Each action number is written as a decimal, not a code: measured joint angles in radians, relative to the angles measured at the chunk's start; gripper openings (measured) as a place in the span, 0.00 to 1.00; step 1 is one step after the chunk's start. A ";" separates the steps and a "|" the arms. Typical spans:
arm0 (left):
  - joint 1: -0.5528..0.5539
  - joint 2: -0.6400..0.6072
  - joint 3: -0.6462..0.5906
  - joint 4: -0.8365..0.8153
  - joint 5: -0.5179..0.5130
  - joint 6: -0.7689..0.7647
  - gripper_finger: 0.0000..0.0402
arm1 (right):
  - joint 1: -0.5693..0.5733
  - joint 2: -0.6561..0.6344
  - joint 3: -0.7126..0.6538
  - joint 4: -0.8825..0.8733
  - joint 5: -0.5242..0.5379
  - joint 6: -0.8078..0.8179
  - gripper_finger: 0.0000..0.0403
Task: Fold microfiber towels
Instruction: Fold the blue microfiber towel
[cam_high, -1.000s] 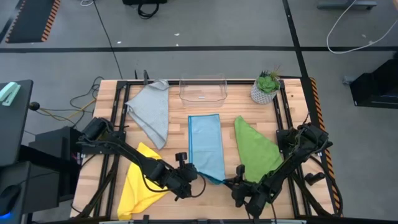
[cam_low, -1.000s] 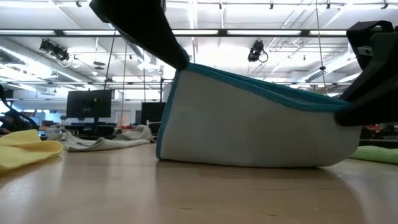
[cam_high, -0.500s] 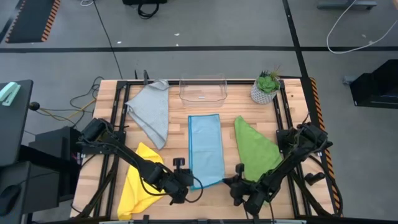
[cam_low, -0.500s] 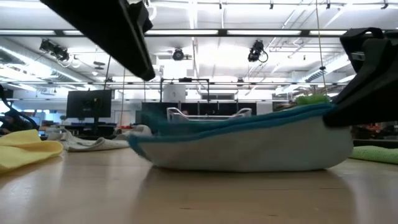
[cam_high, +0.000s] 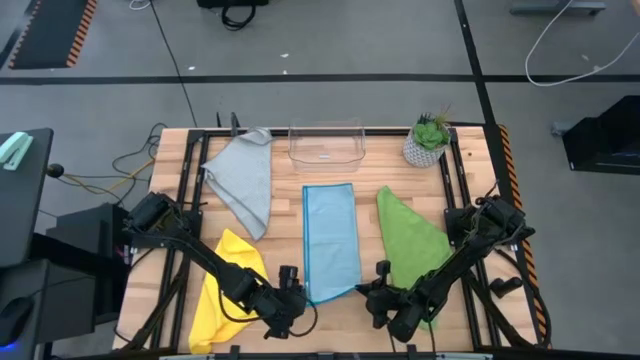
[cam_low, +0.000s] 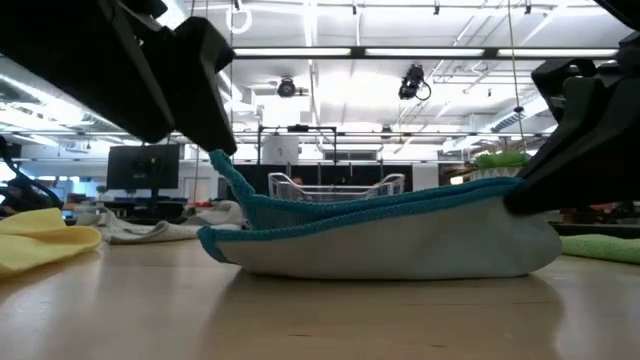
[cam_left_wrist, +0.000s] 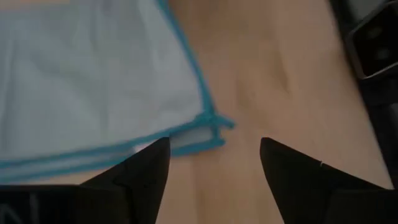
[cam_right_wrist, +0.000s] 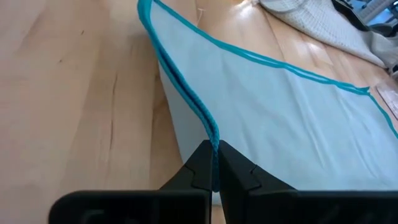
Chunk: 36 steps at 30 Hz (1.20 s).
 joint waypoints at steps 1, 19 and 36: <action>-0.002 0.000 -0.005 0.017 -0.006 0.019 0.65 | 0.000 0.000 0.000 0.000 -0.002 0.000 0.04; -0.011 0.091 -0.003 0.118 -0.151 0.285 0.55 | -0.001 0.000 0.000 -0.002 -0.002 0.004 0.04; -0.009 0.147 -0.004 0.123 -0.176 0.381 0.45 | 0.000 0.000 0.000 0.000 -0.002 0.006 0.04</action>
